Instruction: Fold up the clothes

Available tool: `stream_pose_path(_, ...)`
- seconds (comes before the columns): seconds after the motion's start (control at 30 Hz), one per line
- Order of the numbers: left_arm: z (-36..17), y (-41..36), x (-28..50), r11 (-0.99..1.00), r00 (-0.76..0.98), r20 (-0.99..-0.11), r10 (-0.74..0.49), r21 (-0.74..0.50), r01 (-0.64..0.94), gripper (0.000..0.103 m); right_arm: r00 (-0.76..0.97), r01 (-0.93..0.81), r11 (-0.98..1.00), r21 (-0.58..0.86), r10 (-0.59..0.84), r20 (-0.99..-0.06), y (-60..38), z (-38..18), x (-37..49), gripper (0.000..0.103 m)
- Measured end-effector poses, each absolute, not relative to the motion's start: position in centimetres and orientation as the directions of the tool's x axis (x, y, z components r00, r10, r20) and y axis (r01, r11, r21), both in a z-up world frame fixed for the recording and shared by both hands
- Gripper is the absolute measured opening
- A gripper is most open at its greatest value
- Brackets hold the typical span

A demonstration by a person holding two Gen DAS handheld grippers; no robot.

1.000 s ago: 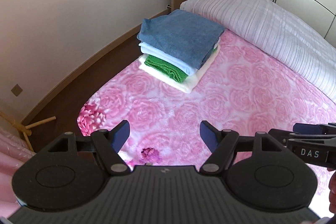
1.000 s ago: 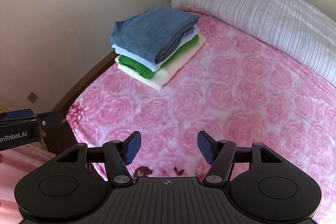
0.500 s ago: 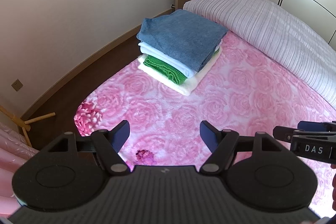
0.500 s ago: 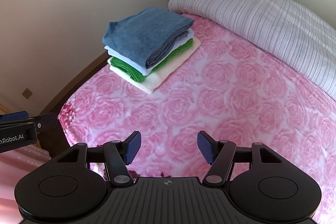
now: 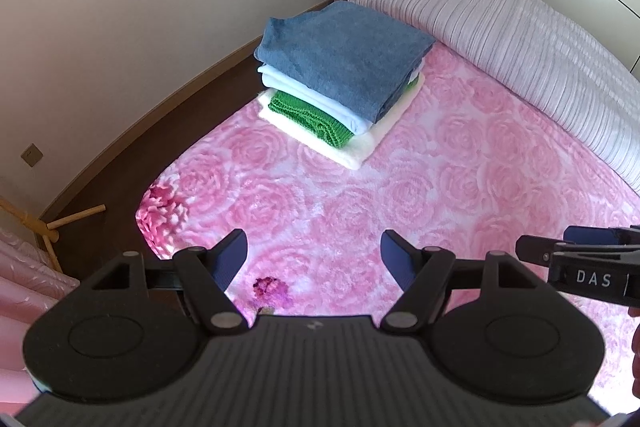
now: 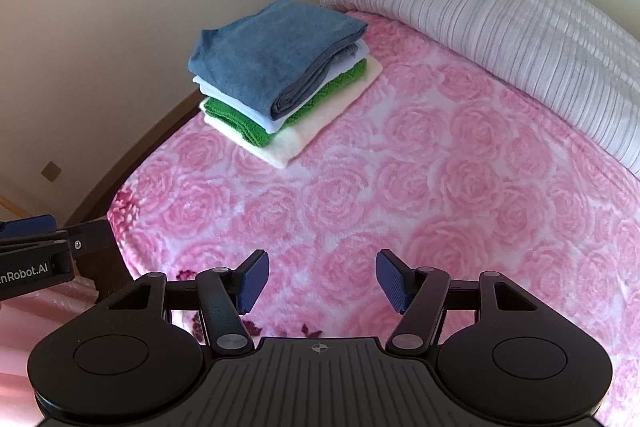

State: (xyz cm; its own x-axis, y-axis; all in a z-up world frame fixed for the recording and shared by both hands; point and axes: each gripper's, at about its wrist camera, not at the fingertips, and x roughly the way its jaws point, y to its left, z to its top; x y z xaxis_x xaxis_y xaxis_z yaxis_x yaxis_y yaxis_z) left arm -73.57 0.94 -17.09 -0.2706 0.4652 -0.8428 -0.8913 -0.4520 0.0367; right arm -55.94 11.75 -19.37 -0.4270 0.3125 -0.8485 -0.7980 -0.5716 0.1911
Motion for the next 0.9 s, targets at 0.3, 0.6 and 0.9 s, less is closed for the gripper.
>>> stream_pose_path(0.3,-18.0,2.8,-74.4,-0.450,-0.256,-0.852,0.456,0.027,-0.893,0.071,-0.406,-0.799,-0.574,0.177,0.299,-0.864,13.7,-20.2,-57.1,0.063)
stream_pose_path(0.6,-19.2,4.6,-74.9,-0.441,-0.236,-0.871,0.430,0.025,-0.897,0.071,-0.385,-0.804,-0.568,0.175,0.274,-0.881,15.1,-21.1,-57.8,0.063)
stream_pose_path(0.9,-20.2,6.1,-75.0,-0.438,-0.224,-0.884,0.410,0.025,-0.899,0.071,-0.370,-0.811,-0.556,0.180,0.250,-0.895,16.5,-22.1,-58.2,0.063)
